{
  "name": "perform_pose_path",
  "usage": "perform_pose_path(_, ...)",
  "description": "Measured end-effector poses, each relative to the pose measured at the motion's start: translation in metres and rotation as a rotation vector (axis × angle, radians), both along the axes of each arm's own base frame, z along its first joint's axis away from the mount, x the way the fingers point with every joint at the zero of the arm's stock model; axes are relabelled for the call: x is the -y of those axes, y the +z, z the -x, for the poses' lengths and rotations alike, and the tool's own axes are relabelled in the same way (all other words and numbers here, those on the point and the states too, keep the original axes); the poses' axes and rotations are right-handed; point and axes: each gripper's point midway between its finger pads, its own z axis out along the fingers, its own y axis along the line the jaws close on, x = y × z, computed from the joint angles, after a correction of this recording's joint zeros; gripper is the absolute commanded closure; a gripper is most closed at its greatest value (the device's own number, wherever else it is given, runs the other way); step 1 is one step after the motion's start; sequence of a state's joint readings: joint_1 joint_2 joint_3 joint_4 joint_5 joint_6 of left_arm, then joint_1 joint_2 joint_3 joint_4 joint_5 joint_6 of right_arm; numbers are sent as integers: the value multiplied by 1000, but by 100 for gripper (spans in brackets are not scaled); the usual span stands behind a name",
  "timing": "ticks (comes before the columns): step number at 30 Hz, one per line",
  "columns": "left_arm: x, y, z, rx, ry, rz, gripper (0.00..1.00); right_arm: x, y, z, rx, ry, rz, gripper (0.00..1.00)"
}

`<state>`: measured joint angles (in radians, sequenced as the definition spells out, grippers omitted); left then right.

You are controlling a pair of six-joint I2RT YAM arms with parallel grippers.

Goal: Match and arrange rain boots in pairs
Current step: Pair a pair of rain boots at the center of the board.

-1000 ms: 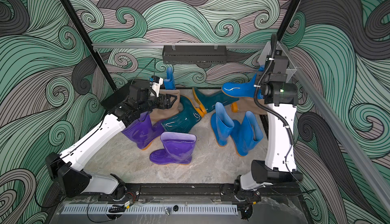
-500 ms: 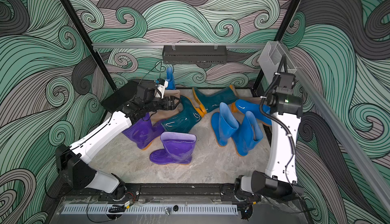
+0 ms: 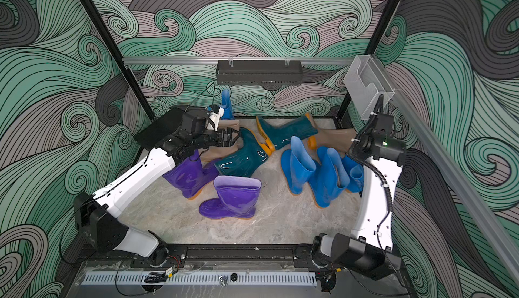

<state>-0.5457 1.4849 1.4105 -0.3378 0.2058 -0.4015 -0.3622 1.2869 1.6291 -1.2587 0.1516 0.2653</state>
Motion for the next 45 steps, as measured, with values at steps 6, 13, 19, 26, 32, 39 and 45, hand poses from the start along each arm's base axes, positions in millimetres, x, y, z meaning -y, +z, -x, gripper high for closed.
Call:
perform_pose_path(6, 0, 0, 0, -1, 0, 0, 17, 2, -16, 11, -36, -24, -69, 100)
perform_pose_path(13, 0, -1, 0, -1, -1, 0, 17, 2, -33, 15, -103, 19, -78, 100)
perform_pose_path(19, 0, 0, 0, -2, -2, 1, 17, 1, -52, 17, -194, 105, -68, 100)
perform_pose_path(26, 1, -1, 1, -6, -5, 3, 17, -16, -63, 7, -263, 284, -25, 100)
perform_pose_path(32, 2, -3, 1, -14, -7, -2, 17, -22, -69, 1, -339, 402, 49, 100)
perform_pose_path(39, 4, -6, -3, -23, -8, -7, 17, -12, -73, 12, -433, 455, 145, 100)
perform_pose_path(45, 5, -3, -4, -19, -12, -5, 17, -15, -73, 10, -449, 508, 167, 100)
